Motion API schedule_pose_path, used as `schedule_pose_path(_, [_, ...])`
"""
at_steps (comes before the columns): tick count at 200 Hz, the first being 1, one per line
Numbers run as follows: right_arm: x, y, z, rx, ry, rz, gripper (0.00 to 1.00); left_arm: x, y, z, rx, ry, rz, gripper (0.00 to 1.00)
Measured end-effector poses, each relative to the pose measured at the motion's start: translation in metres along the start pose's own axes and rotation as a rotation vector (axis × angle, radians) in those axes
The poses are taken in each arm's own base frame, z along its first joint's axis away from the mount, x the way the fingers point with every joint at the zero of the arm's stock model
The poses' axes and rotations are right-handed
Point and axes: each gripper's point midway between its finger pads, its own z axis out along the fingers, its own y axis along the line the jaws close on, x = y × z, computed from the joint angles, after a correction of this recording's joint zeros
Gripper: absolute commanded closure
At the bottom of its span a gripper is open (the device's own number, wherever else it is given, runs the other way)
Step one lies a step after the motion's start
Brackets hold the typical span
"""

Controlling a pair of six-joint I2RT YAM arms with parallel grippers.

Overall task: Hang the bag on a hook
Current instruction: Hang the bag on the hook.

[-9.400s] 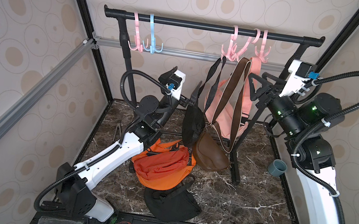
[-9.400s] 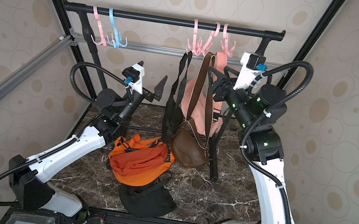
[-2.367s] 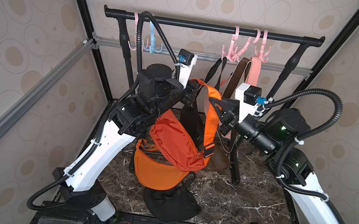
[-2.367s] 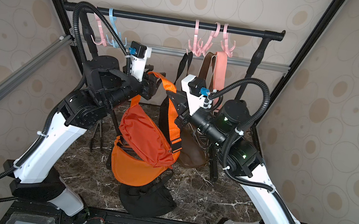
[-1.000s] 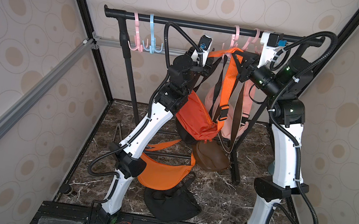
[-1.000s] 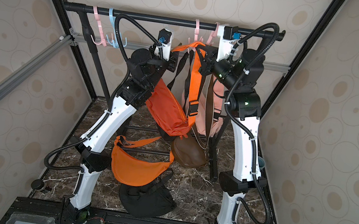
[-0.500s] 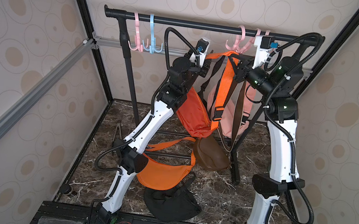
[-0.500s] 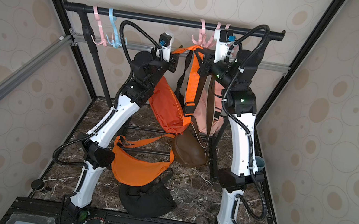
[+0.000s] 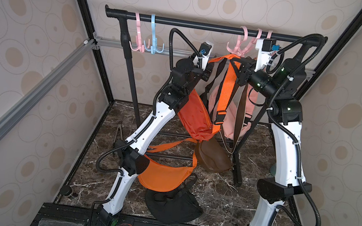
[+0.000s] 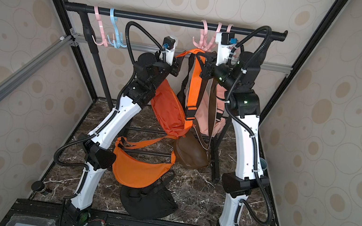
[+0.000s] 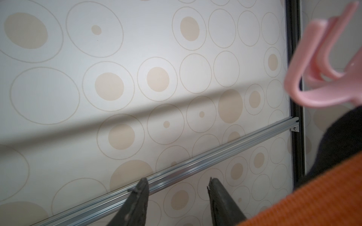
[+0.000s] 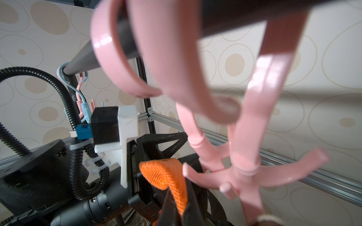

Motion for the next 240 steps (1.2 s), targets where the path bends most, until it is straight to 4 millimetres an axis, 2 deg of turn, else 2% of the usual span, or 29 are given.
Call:
schedule_pose_path(34, [0.005,0.001,-0.004,-0.002,0.018,0.01,0.95,0.016,-0.015,0.002,0.031,0.036,-0.005,1.0])
schedule_pose_path(54, [0.006,0.002,-0.007,-0.002,0.021,0.013,0.85,0.025,-0.027,0.001,0.052,0.061,-0.008,1.0])
schedule_pose_path(62, [0.007,0.0,-0.01,0.005,0.026,0.021,0.8,0.034,-0.029,0.0,0.053,0.092,-0.005,1.0])
schedule_pose_path(77, [0.003,-0.002,-0.019,0.02,0.025,0.031,0.71,0.054,-0.031,0.0,0.052,0.147,0.001,0.91])
schedule_pose_path(93, [-0.003,-0.002,-0.029,0.034,0.014,0.027,0.68,0.078,-0.034,0.0,0.051,0.207,0.011,0.85])
schedule_pose_path(101, [-0.007,0.0,-0.033,0.038,0.006,0.026,0.65,0.087,-0.035,-0.001,0.051,0.23,0.014,0.78])
schedule_pose_path(107, [-0.011,0.002,-0.037,0.037,-0.002,0.023,0.64,0.091,-0.037,-0.001,0.053,0.242,0.016,0.69])
schedule_pose_path(123, [-0.019,0.008,-0.043,0.032,-0.021,0.021,0.64,0.096,-0.042,-0.004,0.06,0.265,0.019,0.51])
schedule_pose_path(167, [-0.023,0.02,-0.053,-0.002,-0.033,0.047,0.59,0.093,-0.051,-0.023,0.073,0.317,0.037,0.01])
schedule_pose_path(202, [-0.022,0.025,-0.056,-0.02,-0.031,0.073,0.58,0.073,-0.047,-0.04,0.067,0.307,0.045,0.0])
schedule_pose_path(240, [-0.027,0.03,-0.062,-0.024,-0.039,0.09,0.56,0.025,-0.033,-0.065,0.048,0.213,0.025,0.0])
